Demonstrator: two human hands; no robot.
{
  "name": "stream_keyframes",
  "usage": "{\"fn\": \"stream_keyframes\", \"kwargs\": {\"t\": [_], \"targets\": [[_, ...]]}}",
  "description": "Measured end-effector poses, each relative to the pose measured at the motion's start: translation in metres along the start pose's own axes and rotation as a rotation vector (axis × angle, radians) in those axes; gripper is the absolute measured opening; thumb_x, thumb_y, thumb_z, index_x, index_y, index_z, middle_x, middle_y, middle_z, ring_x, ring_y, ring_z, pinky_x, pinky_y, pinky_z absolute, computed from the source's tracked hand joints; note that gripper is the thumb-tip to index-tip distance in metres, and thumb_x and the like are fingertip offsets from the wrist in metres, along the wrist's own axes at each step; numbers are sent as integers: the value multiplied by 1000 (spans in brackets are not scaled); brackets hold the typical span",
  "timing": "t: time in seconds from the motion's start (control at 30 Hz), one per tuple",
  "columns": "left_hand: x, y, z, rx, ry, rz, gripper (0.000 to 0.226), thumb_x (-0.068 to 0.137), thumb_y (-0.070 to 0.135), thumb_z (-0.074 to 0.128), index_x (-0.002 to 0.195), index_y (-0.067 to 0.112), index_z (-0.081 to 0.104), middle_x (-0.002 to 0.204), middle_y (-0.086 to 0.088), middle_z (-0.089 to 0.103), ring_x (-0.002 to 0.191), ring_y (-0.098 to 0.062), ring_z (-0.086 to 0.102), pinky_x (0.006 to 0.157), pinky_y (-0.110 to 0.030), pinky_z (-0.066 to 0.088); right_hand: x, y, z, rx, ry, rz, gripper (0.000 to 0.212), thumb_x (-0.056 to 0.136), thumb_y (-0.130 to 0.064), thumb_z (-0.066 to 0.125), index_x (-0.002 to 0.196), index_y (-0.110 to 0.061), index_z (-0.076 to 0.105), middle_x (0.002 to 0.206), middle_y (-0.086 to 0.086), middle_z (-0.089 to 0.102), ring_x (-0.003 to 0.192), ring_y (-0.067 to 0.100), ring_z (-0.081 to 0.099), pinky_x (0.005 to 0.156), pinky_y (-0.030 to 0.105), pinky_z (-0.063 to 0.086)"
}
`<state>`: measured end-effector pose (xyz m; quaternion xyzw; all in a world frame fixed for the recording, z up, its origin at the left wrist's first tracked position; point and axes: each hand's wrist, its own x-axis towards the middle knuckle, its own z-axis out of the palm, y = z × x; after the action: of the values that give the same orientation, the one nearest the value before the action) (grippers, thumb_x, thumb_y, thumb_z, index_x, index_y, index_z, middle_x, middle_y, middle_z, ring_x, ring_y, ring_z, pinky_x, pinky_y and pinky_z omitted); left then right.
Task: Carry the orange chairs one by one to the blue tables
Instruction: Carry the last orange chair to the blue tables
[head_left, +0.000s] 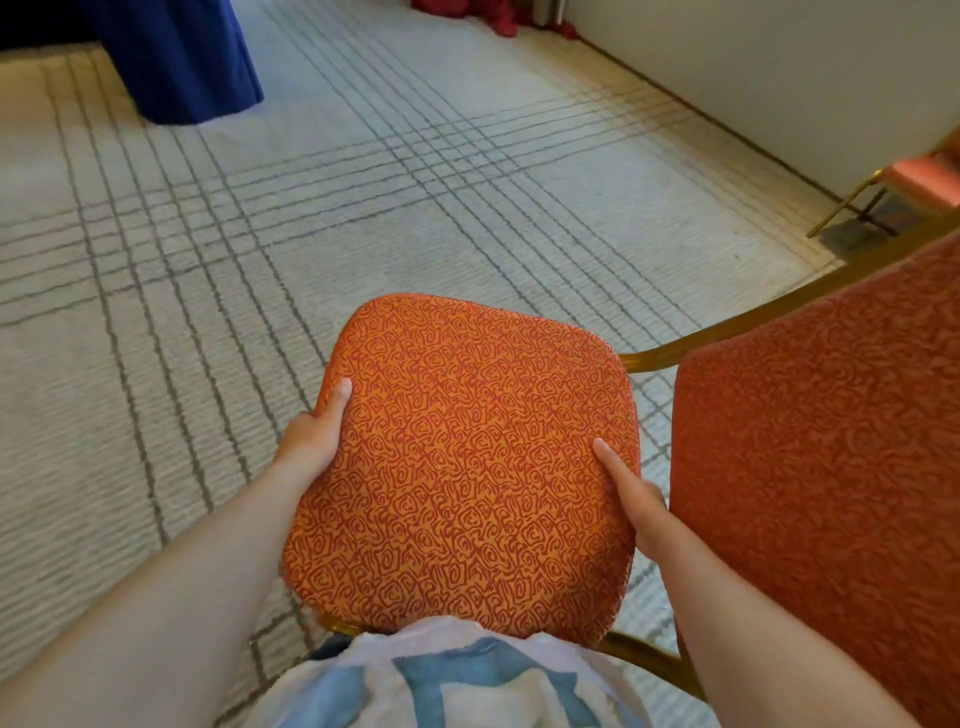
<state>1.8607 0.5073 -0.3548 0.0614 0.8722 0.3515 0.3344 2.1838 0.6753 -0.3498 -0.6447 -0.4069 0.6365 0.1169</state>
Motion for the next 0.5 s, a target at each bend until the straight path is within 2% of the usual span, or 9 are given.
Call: {"fn": "stream_keyframes", "kwargs": {"t": [0.13, 0.27, 0.37, 0.5], "targets": [[83, 74, -21, 1, -8, 45, 97, 80, 82, 33, 127, 1, 57, 128, -25, 58, 118, -37, 55, 97, -39, 41, 48, -76, 50, 31, 8, -32, 73, 63, -63, 77, 118, -17, 64, 109, 7, 71, 98, 25, 67, 95, 40, 51], [153, 144, -37, 12, 30, 105, 98, 80, 82, 31, 125, 0, 59, 127, -25, 59, 118, -38, 55, 97, -39, 41, 92, -152, 87, 27, 36, -70, 86, 58, -69, 77, 123, -15, 63, 108, 6, 71, 99, 26, 67, 98, 41, 50], [203, 195, -43, -1, 17, 108, 101, 77, 86, 30, 127, 3, 58, 128, -23, 58, 118, -37, 55, 98, -40, 41, 127, -205, 110, 41, 65, -91, 78, 69, -63, 75, 126, -12, 61, 103, 5, 68, 98, 25, 64, 95, 39, 49], [274, 243, -30, -4, -18, 79, 100, 79, 84, 32, 131, 2, 54, 131, -23, 56, 121, -37, 53, 100, -40, 40, 187, -267, 136, 24, 46, -84, 78, 67, -63, 74, 127, -16, 59, 94, 2, 66, 90, 22, 62, 93, 37, 47]]}}
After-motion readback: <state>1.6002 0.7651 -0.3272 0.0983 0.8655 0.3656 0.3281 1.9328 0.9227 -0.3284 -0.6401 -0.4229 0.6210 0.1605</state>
